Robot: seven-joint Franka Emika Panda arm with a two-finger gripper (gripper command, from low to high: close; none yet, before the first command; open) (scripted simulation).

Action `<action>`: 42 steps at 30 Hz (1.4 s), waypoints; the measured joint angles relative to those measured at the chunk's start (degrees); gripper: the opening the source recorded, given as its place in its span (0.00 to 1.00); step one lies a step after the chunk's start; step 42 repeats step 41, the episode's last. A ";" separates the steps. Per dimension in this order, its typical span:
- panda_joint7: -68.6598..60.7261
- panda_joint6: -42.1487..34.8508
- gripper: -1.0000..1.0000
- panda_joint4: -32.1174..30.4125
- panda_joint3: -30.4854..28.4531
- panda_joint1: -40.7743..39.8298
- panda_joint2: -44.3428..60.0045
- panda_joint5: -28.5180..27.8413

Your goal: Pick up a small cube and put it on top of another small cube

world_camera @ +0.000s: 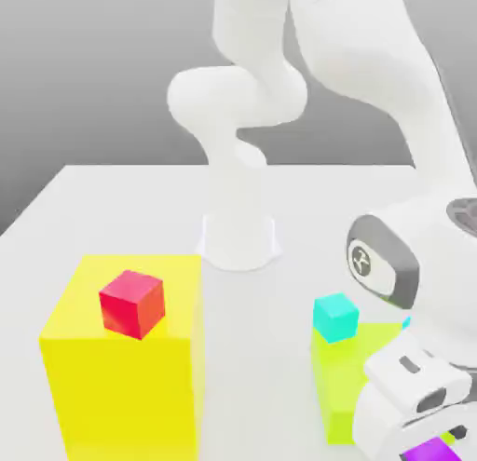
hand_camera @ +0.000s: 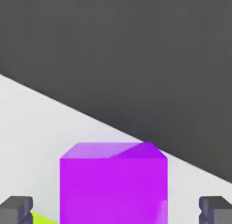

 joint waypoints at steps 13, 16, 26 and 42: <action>-4.37 -7.33 0.00 -5.83 2.80 -2.09 -13.13 2.82; -7.90 -8.64 0.00 -10.69 3.74 -2.78 -19.35 3.93; -22.39 -12.71 0.00 -27.16 3.29 -1.10 -40.44 11.12; -31.70 -2.41 1.00 -41.13 1.71 1.72 -44.16 14.84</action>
